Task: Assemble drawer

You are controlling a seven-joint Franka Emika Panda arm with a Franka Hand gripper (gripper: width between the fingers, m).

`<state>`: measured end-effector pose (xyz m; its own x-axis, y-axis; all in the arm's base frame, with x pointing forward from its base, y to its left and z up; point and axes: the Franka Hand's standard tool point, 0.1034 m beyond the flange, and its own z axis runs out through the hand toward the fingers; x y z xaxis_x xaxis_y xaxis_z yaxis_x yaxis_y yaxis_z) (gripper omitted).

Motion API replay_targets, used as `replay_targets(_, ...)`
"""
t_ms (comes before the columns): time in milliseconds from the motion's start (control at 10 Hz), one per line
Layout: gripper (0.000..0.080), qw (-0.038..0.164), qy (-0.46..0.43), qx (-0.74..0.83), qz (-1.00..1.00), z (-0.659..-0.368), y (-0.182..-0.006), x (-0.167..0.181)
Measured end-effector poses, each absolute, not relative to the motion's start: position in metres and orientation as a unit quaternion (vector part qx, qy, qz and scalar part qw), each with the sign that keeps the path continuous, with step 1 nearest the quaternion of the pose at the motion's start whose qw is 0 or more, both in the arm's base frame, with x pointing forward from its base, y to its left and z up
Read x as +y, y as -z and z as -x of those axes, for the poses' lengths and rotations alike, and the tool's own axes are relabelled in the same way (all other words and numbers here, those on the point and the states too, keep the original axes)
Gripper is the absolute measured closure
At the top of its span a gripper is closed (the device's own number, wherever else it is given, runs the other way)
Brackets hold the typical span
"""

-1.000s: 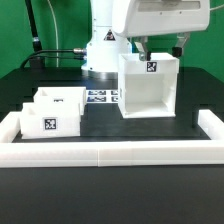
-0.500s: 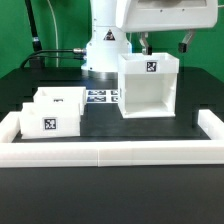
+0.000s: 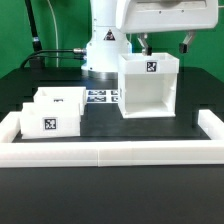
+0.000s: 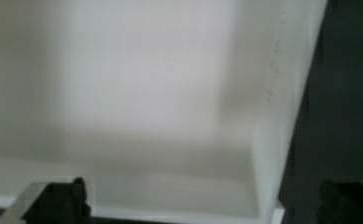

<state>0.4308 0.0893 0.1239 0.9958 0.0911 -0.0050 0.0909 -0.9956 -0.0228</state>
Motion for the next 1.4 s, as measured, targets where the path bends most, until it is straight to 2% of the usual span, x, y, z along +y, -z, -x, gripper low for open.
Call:
replay_targets(300, 0.0150, 0.008, -0.007, 0.021, 1.000, -0.406, -0.111, 0.099)
replay_targets(1000, 0.0150, 0.012, -0.005, -0.010, 1.000, -0.403, -0.098, 0.111)
replay_targets(1300, 0.0548, 0.012, -0.005, -0.010, 1.000, -0.402, -0.098, 0.111)
replay_targets(1400, 0.0548, 0.012, -0.005, -0.010, 1.000, -0.402, -0.098, 0.111)
